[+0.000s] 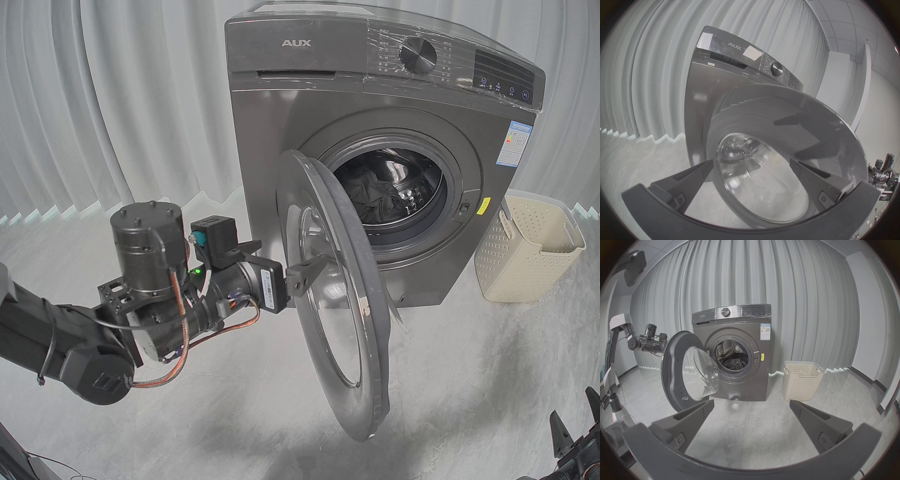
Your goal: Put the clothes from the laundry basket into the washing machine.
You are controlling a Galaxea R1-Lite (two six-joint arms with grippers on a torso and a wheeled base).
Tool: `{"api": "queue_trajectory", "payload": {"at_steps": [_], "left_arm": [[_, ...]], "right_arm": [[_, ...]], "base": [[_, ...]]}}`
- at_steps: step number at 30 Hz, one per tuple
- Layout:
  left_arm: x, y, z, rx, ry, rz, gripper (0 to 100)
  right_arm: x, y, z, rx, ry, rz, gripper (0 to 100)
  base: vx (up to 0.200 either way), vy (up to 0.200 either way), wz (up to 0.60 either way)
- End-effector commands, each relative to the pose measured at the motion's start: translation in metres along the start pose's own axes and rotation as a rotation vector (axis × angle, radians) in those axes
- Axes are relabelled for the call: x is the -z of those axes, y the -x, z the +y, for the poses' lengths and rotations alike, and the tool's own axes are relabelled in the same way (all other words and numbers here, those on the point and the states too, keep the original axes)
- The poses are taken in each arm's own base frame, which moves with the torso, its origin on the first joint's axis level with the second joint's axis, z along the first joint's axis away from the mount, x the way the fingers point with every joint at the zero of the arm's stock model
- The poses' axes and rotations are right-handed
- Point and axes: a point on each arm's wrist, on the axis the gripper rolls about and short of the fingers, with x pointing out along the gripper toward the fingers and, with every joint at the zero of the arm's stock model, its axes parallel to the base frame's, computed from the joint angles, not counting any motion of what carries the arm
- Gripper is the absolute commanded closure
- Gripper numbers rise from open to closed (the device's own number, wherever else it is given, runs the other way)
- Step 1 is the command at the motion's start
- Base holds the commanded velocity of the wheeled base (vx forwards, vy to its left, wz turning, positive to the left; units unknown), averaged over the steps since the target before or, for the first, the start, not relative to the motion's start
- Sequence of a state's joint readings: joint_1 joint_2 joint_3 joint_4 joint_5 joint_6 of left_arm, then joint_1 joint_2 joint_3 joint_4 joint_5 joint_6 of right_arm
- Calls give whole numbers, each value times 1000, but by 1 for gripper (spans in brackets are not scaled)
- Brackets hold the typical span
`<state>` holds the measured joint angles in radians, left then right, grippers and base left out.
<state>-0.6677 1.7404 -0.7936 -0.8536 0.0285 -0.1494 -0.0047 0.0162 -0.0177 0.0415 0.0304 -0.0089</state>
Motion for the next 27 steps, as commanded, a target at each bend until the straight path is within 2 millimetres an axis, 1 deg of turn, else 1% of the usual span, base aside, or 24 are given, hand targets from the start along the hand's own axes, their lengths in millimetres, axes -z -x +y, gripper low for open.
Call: {"api": "queue_trajectory", "payload": {"at_steps": [1,3,7,13,14,15,19,20,22,23,24,26,27], "left_arm": [[5,-33,-3,9,2,8,0],[3,-46,-6,17,1,-6,0],[-3,-54,-8,21,2,-32,0],[-1,-51,-7,15,7,-25,0],[5,-43,-6,10,14,-4,0],[6,-40,-6,10,13,-1,0],[8,32,-4,7,9,25,0],[9,35,-3,7,7,26,0],[13,91,1,-37,0,10,0],[13,91,1,-37,0,10,0],[21,127,6,-78,-4,7,0],[33,159,11,-126,-18,-4,0],[38,172,14,-152,-32,-14,0]], "right_arm": [[1,1,0,0,1,-15,0],[1,1,0,0,1,-15,0],[1,1,0,0,1,-15,0],[1,1,0,0,1,-15,0],[1,1,0,0,1,-15,0],[1,1,0,0,1,-15,0],[1,1,0,0,1,-15,0],[1,1,0,0,1,-15,0],[1,1,0,0,1,-15,0],[1,1,0,0,1,-15,0],[1,1,0,0,1,-15,0],[1,1,0,7,-2,-15,0],[1,1,0,7,-1,-15,0]], "base": [[0,0,0],[0,0,0],[0,0,0],[0,0,0],[0,0,0],[0,0,0],[0,0,0],[0,0,0],[0,0,0],[0,0,0],[0,0,0],[0,0,0],[0,0,0]]}}
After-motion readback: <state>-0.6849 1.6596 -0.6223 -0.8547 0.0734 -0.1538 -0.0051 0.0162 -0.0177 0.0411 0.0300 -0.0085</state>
